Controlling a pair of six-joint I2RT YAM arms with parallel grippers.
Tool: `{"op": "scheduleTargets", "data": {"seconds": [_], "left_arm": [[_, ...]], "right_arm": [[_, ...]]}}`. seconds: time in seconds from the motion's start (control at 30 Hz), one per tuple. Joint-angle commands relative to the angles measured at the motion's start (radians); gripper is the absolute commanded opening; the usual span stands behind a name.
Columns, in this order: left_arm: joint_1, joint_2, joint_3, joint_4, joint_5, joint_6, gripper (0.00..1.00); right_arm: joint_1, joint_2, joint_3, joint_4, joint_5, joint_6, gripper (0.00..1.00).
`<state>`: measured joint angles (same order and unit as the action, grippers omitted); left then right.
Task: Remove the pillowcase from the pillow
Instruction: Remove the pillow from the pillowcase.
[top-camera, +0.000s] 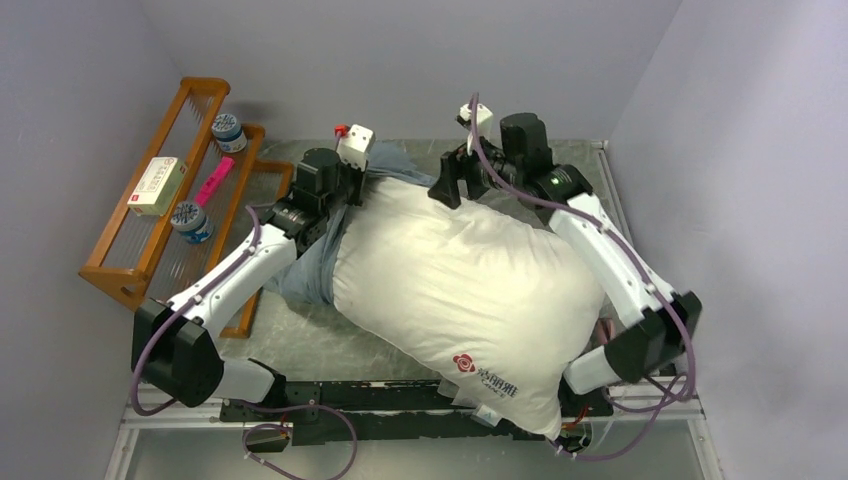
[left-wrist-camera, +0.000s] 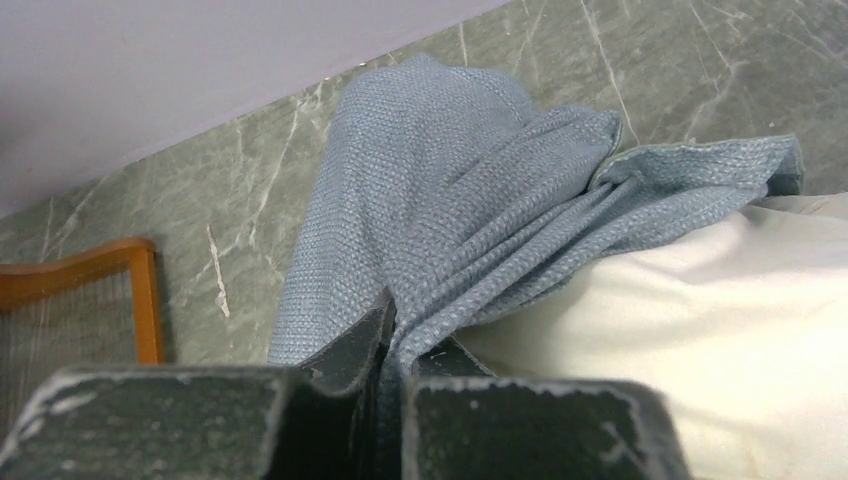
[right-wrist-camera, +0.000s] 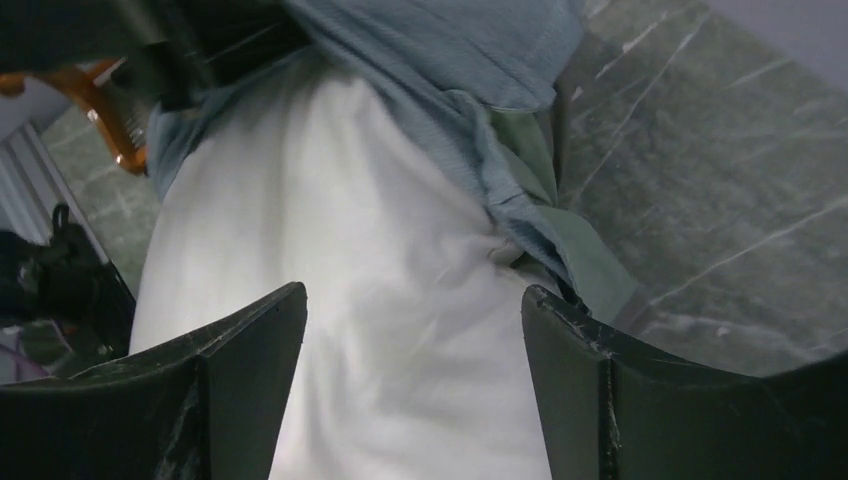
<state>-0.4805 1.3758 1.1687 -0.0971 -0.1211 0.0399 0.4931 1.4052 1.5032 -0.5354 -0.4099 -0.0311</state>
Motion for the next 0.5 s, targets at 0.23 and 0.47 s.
{"op": "scheduleTargets", "data": {"seconds": [0.23, 0.47], "left_arm": [[0.015, -0.078, -0.025, 0.085, -0.008, -0.005, 0.05], [0.014, -0.077, -0.039, 0.089, -0.007, 0.011, 0.05]], "right_arm": [[-0.036, 0.27, 0.109, -0.042, -0.188, 0.247, 0.91], [0.011, 0.348, 0.095, -0.144, -0.36, 0.126, 0.84]]}}
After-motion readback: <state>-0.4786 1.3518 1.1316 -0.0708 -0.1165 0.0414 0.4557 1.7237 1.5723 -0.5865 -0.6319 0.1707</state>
